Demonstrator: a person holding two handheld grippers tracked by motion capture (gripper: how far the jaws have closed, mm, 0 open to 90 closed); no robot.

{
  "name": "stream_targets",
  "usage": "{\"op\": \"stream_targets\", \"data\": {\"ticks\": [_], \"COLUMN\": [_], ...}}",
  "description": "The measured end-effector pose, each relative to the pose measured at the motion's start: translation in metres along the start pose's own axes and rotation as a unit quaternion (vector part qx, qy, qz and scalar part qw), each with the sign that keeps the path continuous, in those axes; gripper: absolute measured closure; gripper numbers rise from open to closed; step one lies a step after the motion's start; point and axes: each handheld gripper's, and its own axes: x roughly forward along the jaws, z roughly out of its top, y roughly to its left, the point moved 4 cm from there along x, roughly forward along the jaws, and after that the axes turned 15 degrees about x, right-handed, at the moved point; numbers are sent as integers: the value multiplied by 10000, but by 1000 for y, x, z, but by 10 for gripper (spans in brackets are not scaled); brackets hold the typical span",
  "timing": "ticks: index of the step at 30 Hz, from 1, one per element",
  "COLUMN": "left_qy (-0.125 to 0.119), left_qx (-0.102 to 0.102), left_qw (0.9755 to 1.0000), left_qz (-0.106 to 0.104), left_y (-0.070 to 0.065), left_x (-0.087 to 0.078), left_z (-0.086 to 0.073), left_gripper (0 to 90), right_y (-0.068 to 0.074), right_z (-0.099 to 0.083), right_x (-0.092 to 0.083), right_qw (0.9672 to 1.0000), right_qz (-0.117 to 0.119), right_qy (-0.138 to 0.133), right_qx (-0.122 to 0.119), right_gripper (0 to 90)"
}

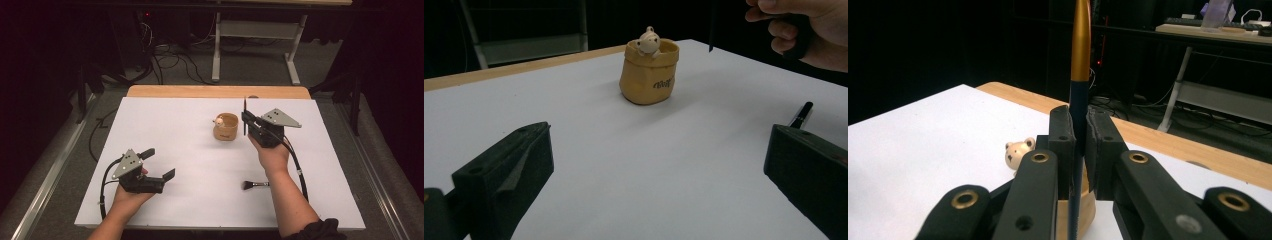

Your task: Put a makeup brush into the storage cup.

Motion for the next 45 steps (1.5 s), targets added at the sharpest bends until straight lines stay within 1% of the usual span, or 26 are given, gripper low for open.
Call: {"op": "stream_targets", "data": {"ticks": [1, 6, 8, 11, 12, 16, 18, 19, 21, 23, 25, 26, 29, 30, 32, 33, 40, 44, 45], "left_qy": [-13, 37, 30, 20, 21, 7, 1, 4, -2, 5, -15, -10, -14, -18, -21, -19, -32, -23, -37], "left_qx": [-13, 40, 17, 7, 5, 16, -2, -8, -26, -1, -31, -37, -43, -46, -46, -44, -82, -108, -108], "left_qw": [10000, 10000, 10000, 10000, 10000, 10000, 10000, 10000, 10000, 10000, 9999, 9999, 9999, 9999, 9999, 9999, 9999, 9998, 9998], "left_qz": [0, -17, -26, -30, -34, -64, -67, -69, -75, -96, -103, -104, -108, -109, -114, -117, -97, -171, -169], "left_y": [0, 0, -1, -1, -1, -1, -1, -1, -1, -1, -1, -1, -1, -1, -1, -1, 2, 0, 0], "left_x": [0, 1, 1, 1, 1, 0, 0, 0, 0, 0, 0, 0, 0, 0, 0, 0, 0, 0, -1], "left_z": [0, -2, -2, -2, -2, -1, -1, -1, -1, -1, -1, -2, -2, -2, -2, -2, -2, -2, -2], "left_gripper": [2, 2, 2, 2, 2, 2, 2, 2, 2, 2, 2, 2, 2, 2, 2, 2, 2, 2, 2], "right_y": [0, 4, 5, 8, 8, 11, 12, 13, 14, 14, 14, 14, 14, 14, 13, 12, 5, 5, 5], "right_z": [1, 6, 9, 11, 13, 18, 20, 21, 22, 22, 22, 22, 22, 22, 21, 20, 10, 5, 5], "right_x": [2, 12, 15, 18, 19, 23, 25, 26, 30, 33, 36, 37, 42, 43, 46, 47, 59, 63, 64], "right_qw": [10000, 10000, 10000, 10000, 9999, 9999, 9999, 9999, 9999, 9999, 9999, 10000, 9999, 10000, 9999, 10000, 9996, 9994, 9995], "right_qz": [2, 4, 39, 0, 20, -14, 12, -24, -9, -21, 21, -14, -13, -31, -53, -51, -101, -101, -78], "right_qy": [-17, 23, 5, 32, 5, -19, -70, -26, -46, -9, -6, 4, 7, 17, 40, 59, 244, 333, 314], "right_qx": [-37, -58, -78, -85, -132, -101, -112, -102, -129, -134, -98, -60, -106, -54, -99, -62, -35, 6, -26], "right_gripper": [851, 851, 851, 851, 851, 851, 851, 851, 851, 851, 851, 851, 851, 851, 851, 851, 850, 850, 850]}}
